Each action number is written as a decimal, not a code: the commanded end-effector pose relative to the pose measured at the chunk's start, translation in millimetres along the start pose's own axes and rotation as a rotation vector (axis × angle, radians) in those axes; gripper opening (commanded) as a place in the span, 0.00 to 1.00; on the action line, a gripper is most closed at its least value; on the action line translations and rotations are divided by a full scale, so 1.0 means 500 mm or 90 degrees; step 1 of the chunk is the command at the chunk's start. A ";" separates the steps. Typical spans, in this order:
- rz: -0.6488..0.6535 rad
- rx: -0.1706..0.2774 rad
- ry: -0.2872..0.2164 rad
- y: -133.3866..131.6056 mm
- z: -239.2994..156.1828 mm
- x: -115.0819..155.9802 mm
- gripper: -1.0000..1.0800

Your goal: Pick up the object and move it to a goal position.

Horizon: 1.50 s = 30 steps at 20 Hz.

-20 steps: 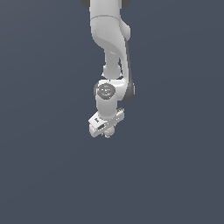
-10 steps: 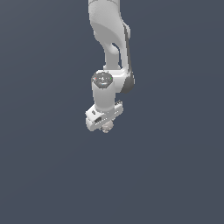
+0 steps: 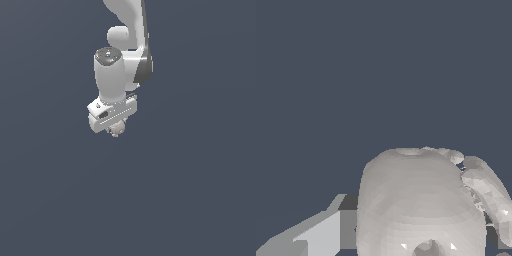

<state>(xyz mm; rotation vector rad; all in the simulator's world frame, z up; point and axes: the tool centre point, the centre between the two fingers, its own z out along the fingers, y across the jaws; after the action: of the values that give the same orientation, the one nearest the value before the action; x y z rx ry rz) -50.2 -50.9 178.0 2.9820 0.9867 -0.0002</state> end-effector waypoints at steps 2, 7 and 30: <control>0.000 0.000 0.001 0.002 -0.081 -0.025 0.00; 0.000 0.001 0.001 0.007 -0.194 -0.059 0.00; 0.000 0.000 0.000 0.028 -0.431 -0.124 0.00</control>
<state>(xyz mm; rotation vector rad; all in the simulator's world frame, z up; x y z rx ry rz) -91.9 -98.8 394.0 2.9826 0.9864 0.0016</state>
